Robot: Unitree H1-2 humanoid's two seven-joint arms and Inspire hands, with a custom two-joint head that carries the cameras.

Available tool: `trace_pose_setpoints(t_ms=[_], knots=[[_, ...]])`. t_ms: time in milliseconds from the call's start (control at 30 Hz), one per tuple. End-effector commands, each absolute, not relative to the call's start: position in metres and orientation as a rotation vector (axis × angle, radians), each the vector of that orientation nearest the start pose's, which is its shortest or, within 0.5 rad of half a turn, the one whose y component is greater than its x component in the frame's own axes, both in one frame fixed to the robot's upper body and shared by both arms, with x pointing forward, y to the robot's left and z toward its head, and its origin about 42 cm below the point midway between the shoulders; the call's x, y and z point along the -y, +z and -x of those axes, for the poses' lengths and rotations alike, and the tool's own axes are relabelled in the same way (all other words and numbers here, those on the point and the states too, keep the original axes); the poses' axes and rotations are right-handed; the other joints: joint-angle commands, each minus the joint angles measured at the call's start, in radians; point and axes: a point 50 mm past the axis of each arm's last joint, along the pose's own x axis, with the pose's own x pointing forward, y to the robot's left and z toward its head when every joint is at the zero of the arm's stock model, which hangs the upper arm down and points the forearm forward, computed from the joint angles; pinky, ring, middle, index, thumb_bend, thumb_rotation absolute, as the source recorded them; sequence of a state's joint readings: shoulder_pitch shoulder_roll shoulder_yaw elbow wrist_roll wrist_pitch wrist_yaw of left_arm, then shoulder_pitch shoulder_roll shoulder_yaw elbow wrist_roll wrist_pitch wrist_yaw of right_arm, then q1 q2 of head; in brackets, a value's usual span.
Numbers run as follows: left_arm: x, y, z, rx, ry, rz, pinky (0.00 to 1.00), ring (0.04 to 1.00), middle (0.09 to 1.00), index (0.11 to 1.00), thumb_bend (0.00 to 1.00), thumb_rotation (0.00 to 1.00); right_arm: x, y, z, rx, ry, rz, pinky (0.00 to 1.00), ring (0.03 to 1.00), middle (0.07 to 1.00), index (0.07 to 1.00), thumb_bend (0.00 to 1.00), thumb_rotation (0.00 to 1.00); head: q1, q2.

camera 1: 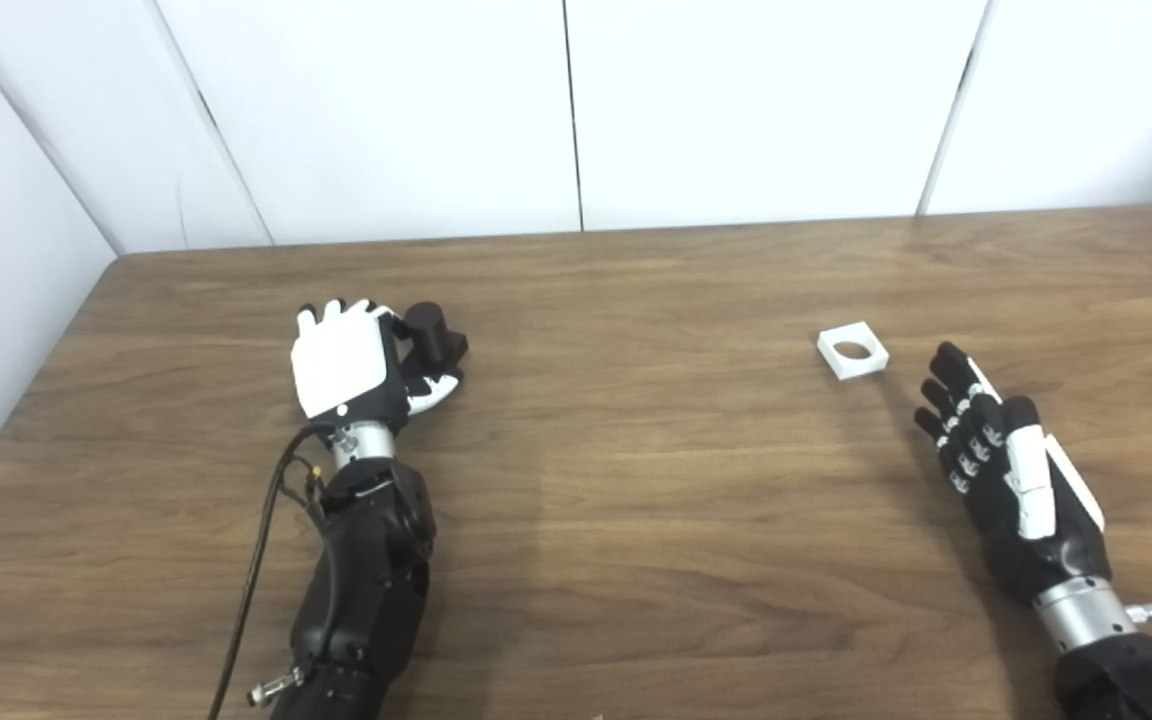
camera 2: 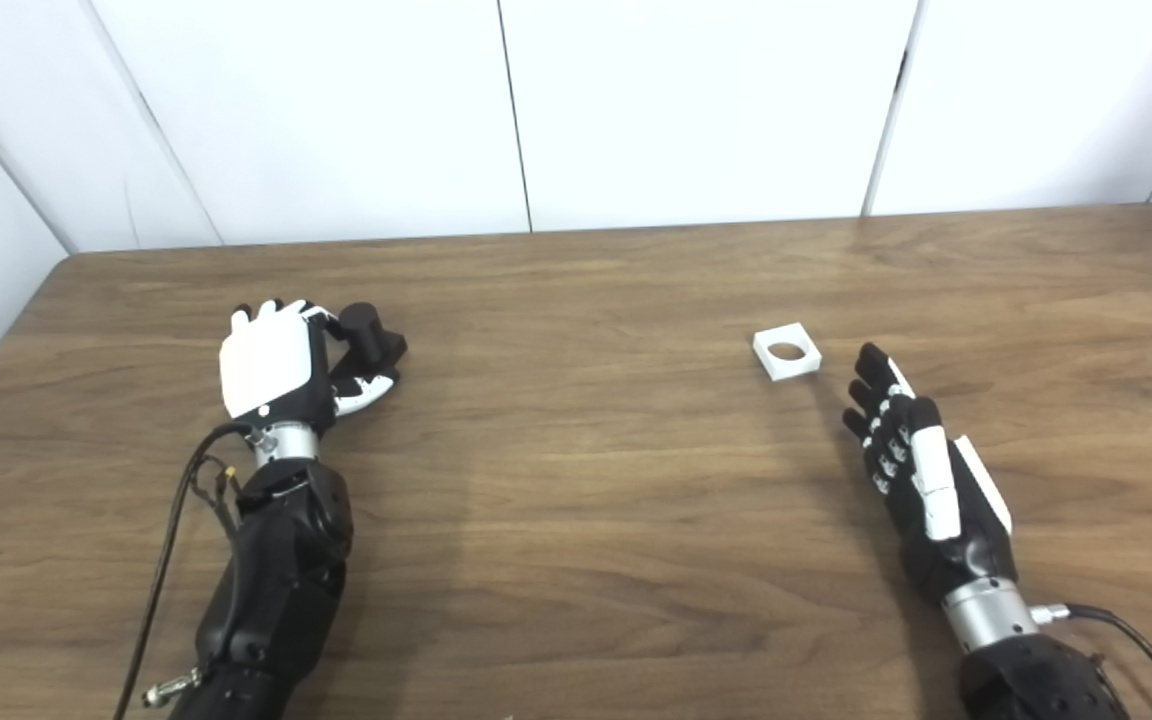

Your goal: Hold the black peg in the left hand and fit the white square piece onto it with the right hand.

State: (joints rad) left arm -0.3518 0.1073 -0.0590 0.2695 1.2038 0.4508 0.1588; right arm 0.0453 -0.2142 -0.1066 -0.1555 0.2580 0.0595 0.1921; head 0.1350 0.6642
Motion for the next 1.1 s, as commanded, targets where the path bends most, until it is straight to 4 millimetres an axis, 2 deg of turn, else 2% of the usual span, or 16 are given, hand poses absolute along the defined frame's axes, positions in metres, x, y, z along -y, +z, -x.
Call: trace_pose_setpoints(t_ms=[0, 233, 400, 500, 733, 767, 833, 1067], knots=[[-0.2485, 0.1426, -0.3985, -0.162, 0.411, -1.383, 1.0, 0.933, 0.852, 0.604, 0.74, 0.36, 0.2999, 0.1497, -0.2723, 0.15, 0.129, -0.013, 1.0, 1.0, 1.0, 0.99, 0.69, 1.0, 0.0, 0.0], [-0.2487, 0.141, -0.3984, -0.18, 0.407, -1.371, 1.0, 0.935, 0.847, 0.563, 0.75, 0.34, 0.3008, 0.1512, -0.2715, 0.154, 0.132, 0.0, 0.99, 1.0, 1.0, 0.991, 0.7, 1.0, -0.002, 0.002], [-0.2488, 0.1383, -0.3978, -0.193, 0.396, -1.37, 1.0, 0.935, 0.852, 0.581, 0.75, 0.35, 0.301, 0.1523, -0.2706, 0.158, 0.133, -0.001, 0.98, 1.0, 1.0, 0.994, 0.71, 1.0, -0.002, 0.001], [-0.2486, 0.1355, -0.3969, -0.193, 0.394, -1.353, 1.0, 0.932, 0.847, 0.542, 0.75, 0.31, 0.3012, 0.1529, -0.27, 0.159, 0.137, -0.004, 0.99, 1.0, 1.0, 0.996, 0.7, 1.0, -0.001, 0.003], [-0.2489, 0.1346, -0.3964, -0.184, 0.398, -1.328, 1.0, 0.94, 0.843, 0.523, 0.75, 0.25, 0.3007, 0.1536, -0.2706, 0.165, 0.135, 0.005, 0.98, 1.0, 1.0, 0.994, 0.71, 1.0, 0.002, 0.006], [-0.249, 0.1348, -0.3963, -0.182, 0.398, -1.325, 1.0, 0.945, 0.845, 0.506, 0.64, 0.17, 0.3006, 0.1534, -0.2707, 0.164, 0.134, 0.003, 0.99, 1.0, 1.0, 0.994, 0.72, 1.0, 0.002, 0.006], [-0.2491, 0.1351, -0.3962, -0.179, 0.401, -1.318, 1.0, 0.949, 0.846, 0.489, 0.53, 0.09, 0.3005, 0.1529, -0.2711, 0.163, 0.135, 0.001, 0.99, 1.0, 1.0, 0.992, 0.72, 1.0, 0.003, 0.007], [-0.2498, 0.1358, -0.3951, -0.168, 0.408, -1.3, 1.0, 0.949, 0.841, 0.488, 0.52, 0.08, 0.2993, 0.1534, -0.2722, 0.165, 0.138, 0.007, 0.98, 1.0, 1.0, 0.994, 0.71, 1.0, 0.003, 0.008]])
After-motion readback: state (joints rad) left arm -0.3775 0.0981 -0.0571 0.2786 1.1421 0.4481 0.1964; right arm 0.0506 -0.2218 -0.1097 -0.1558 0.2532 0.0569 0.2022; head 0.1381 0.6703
